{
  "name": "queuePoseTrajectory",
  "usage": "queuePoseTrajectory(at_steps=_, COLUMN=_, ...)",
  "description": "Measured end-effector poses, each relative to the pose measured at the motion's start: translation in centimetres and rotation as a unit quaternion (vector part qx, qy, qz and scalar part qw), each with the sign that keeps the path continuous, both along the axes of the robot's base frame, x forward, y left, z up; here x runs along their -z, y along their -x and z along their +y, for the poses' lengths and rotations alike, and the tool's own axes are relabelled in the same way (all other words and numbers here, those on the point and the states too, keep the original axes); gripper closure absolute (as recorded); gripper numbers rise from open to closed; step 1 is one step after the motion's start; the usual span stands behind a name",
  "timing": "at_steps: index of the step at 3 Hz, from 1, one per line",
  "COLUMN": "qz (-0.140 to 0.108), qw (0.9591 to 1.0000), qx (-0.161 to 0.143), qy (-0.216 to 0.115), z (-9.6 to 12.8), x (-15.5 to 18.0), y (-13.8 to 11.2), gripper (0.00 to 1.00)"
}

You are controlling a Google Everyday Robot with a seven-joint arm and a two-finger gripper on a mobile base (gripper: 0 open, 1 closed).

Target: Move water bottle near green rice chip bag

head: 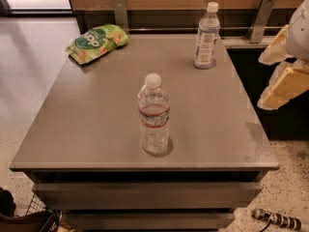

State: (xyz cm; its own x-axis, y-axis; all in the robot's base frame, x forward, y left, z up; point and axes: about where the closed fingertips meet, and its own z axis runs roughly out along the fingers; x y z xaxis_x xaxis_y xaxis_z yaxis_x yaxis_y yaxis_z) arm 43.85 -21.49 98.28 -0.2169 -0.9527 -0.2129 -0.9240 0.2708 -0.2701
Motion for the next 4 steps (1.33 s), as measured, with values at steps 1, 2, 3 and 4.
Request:
queuePoseTrajectory(at_steps=1, qz=0.000, qw=1.0000, qx=0.000, qy=0.000, z=0.00, x=0.00, y=0.00, gripper=0.33)
queuePoseTrajectory(at_steps=2, qz=-0.006, qw=1.0000, qx=0.000, qy=0.000, z=0.08, x=-0.30, y=0.00, gripper=0.12)
queuePoseTrajectory(at_steps=3, qz=-0.010, qw=0.9999, qx=0.000, qy=-0.001, z=0.16, x=-0.55, y=0.01, gripper=0.00)
queuePoseTrajectory(at_steps=4, qz=-0.010, qw=0.9999, qx=0.000, qy=-0.001, z=0.16, x=-0.55, y=0.01, gripper=0.00)
